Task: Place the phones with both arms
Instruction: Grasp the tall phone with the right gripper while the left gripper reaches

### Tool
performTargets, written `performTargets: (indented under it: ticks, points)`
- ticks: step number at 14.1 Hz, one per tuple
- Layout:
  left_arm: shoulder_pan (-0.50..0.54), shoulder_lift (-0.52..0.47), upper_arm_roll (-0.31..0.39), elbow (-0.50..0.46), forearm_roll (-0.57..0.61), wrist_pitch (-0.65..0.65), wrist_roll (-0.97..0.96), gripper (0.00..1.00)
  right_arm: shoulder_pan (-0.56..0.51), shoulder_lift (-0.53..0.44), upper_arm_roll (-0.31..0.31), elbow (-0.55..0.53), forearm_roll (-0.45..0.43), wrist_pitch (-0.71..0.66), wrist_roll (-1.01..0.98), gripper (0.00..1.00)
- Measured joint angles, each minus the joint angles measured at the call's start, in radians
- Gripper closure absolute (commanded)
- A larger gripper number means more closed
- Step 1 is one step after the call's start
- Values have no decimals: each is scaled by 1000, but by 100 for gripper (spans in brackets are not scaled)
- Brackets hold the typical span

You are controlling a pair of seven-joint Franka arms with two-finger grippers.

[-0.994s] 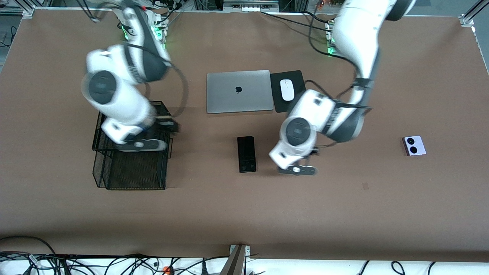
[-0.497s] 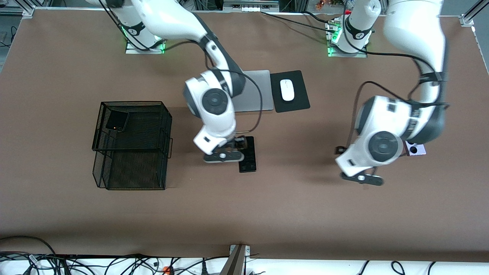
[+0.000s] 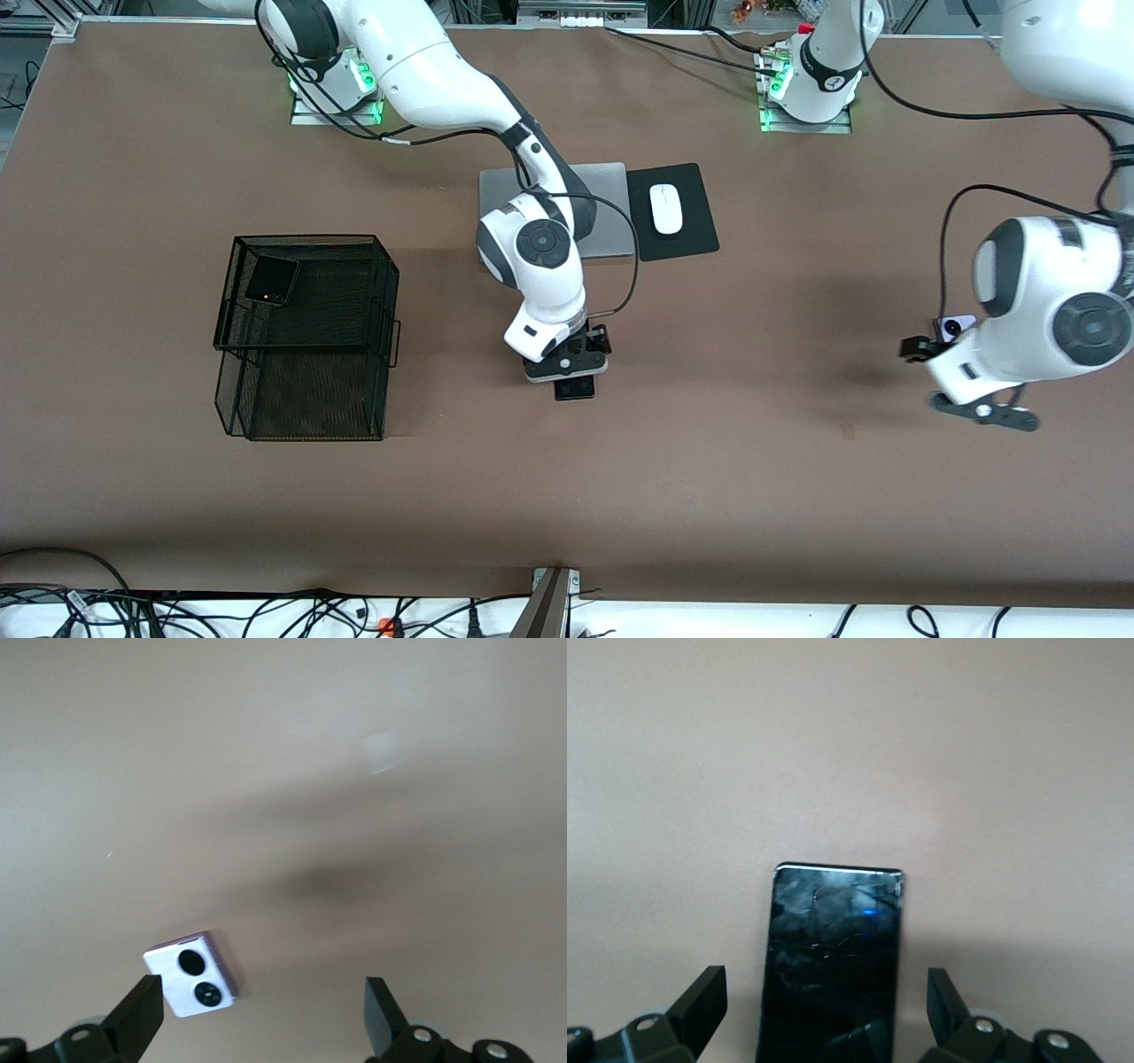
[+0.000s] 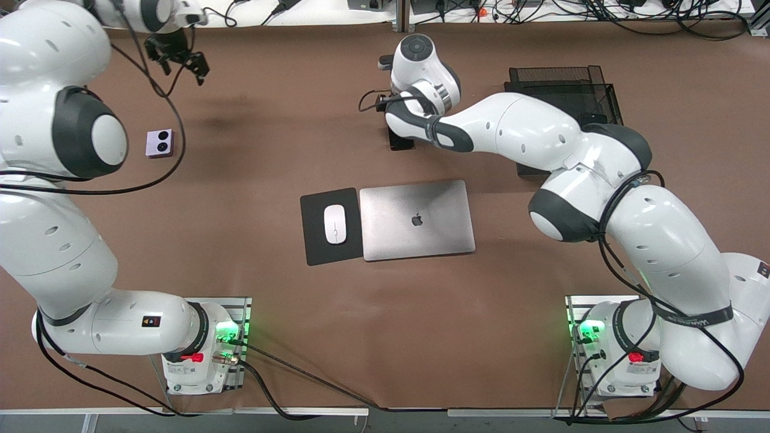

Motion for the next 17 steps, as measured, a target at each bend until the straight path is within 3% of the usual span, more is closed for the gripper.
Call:
performTargets:
  ticks: [3,7,11,17]
  points:
    - [112,-10,-4,-64,-3,86,6,0,9,18,0,2,-20,14,0,0]
    - [231,-16,-11,-203,-90,305,11,0,9,22,0,2,-62,15,0,0]
    - [265,-25,-13,-377,-155,526,10,0,13,29,0,2,-66,15,0,0]
    - [308,-46,-14,-512,-159,669,8,0,23,54,0,2,-66,15,0,0]
